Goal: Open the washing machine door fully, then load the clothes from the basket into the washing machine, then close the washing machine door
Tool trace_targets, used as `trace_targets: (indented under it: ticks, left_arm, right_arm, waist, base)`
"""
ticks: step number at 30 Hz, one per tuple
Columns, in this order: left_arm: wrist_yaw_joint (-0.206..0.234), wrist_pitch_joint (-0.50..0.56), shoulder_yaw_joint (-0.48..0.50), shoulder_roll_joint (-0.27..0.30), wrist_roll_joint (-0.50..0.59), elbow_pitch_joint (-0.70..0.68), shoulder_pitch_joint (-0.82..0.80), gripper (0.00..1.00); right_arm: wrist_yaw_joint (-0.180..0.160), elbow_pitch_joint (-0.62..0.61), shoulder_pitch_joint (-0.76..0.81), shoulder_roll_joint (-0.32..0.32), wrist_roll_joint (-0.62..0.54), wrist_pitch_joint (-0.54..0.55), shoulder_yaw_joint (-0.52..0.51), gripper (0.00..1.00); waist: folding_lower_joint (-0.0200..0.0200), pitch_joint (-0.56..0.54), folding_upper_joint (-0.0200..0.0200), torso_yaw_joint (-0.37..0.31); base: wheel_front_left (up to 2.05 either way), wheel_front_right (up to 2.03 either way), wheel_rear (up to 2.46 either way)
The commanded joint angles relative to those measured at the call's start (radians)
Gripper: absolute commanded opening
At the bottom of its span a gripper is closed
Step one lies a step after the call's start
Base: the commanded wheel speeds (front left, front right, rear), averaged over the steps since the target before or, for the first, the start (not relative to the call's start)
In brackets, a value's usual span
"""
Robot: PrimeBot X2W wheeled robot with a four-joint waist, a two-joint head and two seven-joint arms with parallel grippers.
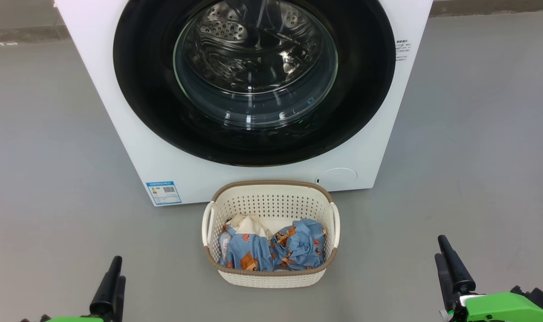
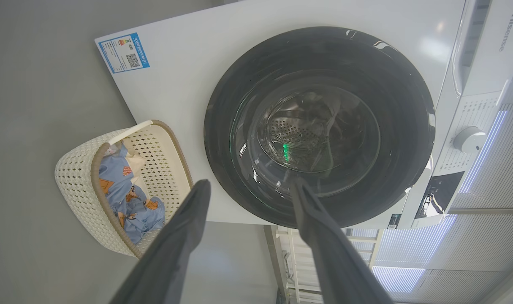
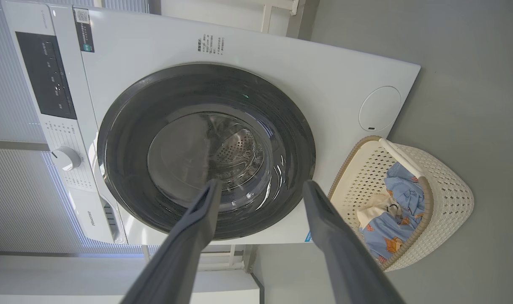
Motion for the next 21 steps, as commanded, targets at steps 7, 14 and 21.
trace_targets:
  ticks: [7, 14, 21]
  left_arm:
    - [-0.002, -0.037, -0.025, 0.045, 0.056, -0.039, -0.044, 1.0]
    - [-0.002, -0.062, -0.052, 0.07, 0.105, -0.041, -0.054, 1.0]
    - [-0.002, -0.084, -0.066, 0.087, 0.171, -0.042, -0.062, 1.0]
  right_arm:
    - [0.0, -0.037, -0.069, -0.012, -0.083, -0.029, 0.027, 1.0]
    - [0.0, -0.044, -0.081, -0.012, -0.166, -0.05, 0.041, 1.0]
    - [0.001, -0.047, -0.093, -0.014, -0.259, -0.07, 0.055, 1.0]
  waist:
    - [-0.0001, 0.001, 0.0, 0.0]
    - [-0.0001, 0.002, 0.0, 0.0]
    - [-0.0001, 0.003, 0.0, 0.0]
  base:
    - [0.0, 0.0, 0.0]
    - [0.0, 0.0, 0.0]
    - [0.0, 0.0, 0.0]
